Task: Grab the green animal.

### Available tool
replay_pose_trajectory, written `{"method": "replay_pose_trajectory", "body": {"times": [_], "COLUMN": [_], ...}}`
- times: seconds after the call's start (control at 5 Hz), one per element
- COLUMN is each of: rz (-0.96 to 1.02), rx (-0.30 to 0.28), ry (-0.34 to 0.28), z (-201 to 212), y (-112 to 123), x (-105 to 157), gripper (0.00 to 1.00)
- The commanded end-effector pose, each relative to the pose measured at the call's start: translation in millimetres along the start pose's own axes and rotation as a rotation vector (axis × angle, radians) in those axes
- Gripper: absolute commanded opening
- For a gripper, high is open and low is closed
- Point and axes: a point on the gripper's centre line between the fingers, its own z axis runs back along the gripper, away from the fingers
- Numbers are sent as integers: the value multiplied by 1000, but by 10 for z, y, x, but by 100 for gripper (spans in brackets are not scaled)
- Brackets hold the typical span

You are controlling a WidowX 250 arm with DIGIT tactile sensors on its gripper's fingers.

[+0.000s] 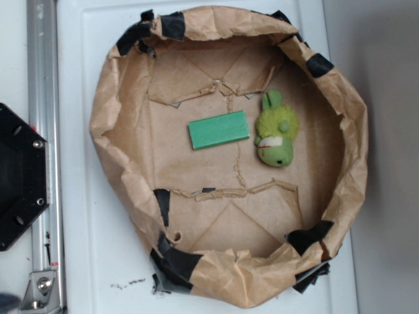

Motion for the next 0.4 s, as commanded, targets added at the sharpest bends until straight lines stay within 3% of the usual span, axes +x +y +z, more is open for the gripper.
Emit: {"method": "replay_pose_trajectory", "body": {"times": [0.0, 0.2], "rz": [0, 205], "rx": [0, 98], "ry": [0, 21], "z": [0, -530], "y": [0, 168], "x": [0, 274], "gripper": [100, 100]}}
